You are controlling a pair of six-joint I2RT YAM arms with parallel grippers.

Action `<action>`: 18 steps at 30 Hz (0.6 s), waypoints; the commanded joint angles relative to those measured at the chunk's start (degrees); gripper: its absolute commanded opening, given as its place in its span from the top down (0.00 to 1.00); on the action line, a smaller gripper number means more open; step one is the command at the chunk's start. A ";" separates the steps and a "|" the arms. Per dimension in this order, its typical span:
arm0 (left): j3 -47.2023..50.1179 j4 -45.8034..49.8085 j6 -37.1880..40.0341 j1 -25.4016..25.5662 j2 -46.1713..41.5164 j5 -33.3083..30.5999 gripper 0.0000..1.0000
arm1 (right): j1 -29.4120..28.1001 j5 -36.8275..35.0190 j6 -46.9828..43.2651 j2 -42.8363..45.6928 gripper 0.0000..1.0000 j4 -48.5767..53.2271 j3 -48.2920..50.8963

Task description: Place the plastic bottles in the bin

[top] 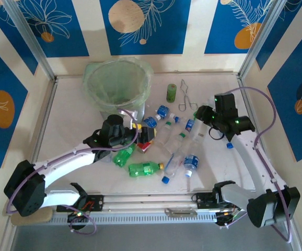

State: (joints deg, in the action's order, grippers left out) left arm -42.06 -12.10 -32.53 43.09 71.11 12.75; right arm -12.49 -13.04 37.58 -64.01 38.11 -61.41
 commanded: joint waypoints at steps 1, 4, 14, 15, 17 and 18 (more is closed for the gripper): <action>-3.53 -2.03 2.80 2.81 1.19 5.53 0.00 | -3.93 3.63 2.20 -4.16 0.50 -5.50 -4.79; -5.70 -2.14 4.12 4.68 2.62 7.77 0.00 | -7.32 4.97 2.79 -7.62 0.50 -7.51 -8.29; -9.66 -3.37 6.79 6.22 6.56 9.92 0.00 | -14.35 12.93 7.22 -14.04 0.50 -10.37 -13.11; -10.06 -3.21 7.29 6.26 6.89 9.75 0.00 | -14.48 13.62 7.55 -13.99 0.50 -10.38 -13.08; -10.74 -2.70 8.32 6.22 7.62 9.00 0.00 | -14.67 15.23 8.34 -13.47 0.50 -9.90 -12.86; -10.84 -2.52 8.63 6.21 7.85 8.47 0.00 | -14.75 15.60 8.68 -13.11 0.50 -9.74 -12.70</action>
State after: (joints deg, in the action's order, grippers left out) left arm -50.24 -13.43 -26.83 48.88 77.82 20.86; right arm -26.11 -4.10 42.68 -77.91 29.17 -72.53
